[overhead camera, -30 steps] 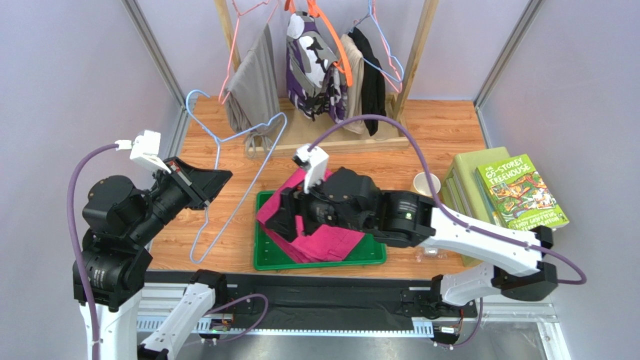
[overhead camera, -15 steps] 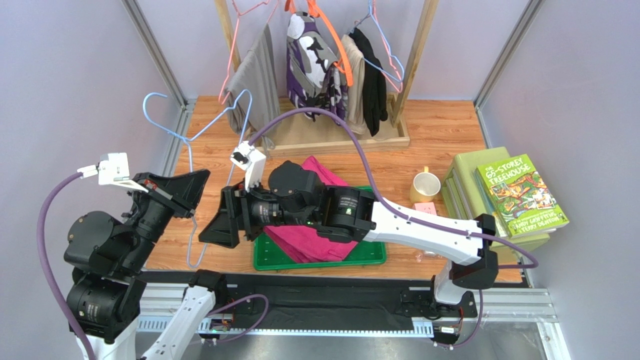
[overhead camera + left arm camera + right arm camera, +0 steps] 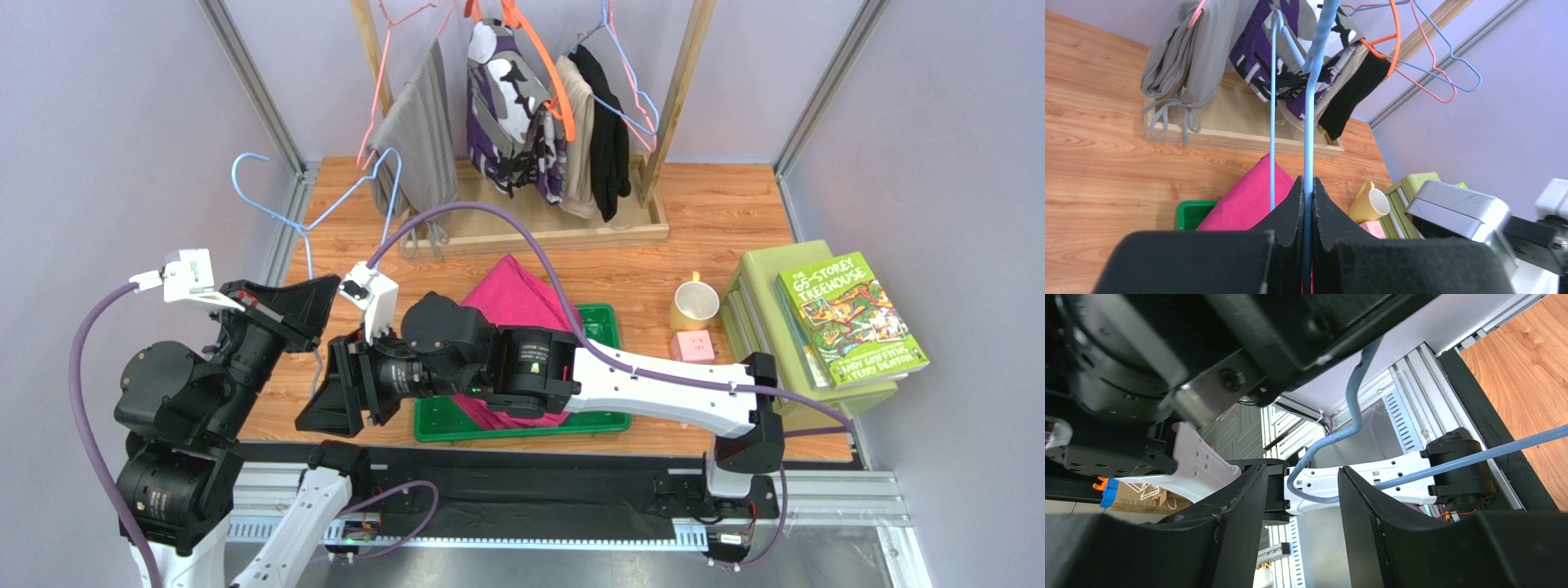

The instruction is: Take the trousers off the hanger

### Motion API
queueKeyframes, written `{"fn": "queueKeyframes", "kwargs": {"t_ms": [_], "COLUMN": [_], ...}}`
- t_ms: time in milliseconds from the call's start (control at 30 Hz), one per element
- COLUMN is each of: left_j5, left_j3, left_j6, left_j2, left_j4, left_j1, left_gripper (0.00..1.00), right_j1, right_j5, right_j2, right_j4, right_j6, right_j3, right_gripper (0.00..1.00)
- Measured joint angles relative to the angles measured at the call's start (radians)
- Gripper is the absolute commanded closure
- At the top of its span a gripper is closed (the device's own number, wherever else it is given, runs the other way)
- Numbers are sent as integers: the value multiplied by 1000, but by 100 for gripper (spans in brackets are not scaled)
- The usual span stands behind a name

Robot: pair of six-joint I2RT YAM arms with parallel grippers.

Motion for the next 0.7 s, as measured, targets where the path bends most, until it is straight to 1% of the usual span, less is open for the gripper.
{"fn": "queueKeyframes", "kwargs": {"t_ms": [200, 233, 267, 300, 367, 400, 467, 500, 567, 600, 700], "left_j5": [-3, -3, -4, -4, -5, -5, -4, -1, 21, 38, 67], "left_j3": [0, 0, 0, 0, 0, 0, 0, 0, -1, -2, -9], "left_j6": [-1, -1, -1, -1, -1, 0, 8, 14, 26, 26, 48], "left_j2": [-4, -4, -4, -4, -5, -7, -13, -14, -14, -14, -18], "left_j4": [0, 1, 1, 0, 5, 11, 17, 17, 20, 20, 22], "left_j1": [0, 0, 0, 0, 0, 0, 0, 0, 0, 0, 0], "left_gripper": [100, 100, 100, 100, 100, 96, 81, 66, 54, 45, 34], "right_j1": [0, 0, 0, 2, 5, 5, 5, 4, 4, 4, 3], "right_j5": [28, 32, 34, 36, 43, 51, 58, 61, 67, 67, 59], "right_j2": [9, 10, 10, 10, 9, 9, 3, -3, -16, -23, -48], "right_j4": [9, 12, 18, 25, 38, 39, 56, 64, 69, 73, 97], "right_j6": [7, 9, 12, 16, 27, 37, 53, 60, 71, 74, 97], "right_j3": [0, 0, 0, -2, -6, -12, -38, -53, -79, -92, -135], "right_gripper": [70, 82, 88, 100, 100, 100, 100, 100, 100, 100, 100]}}
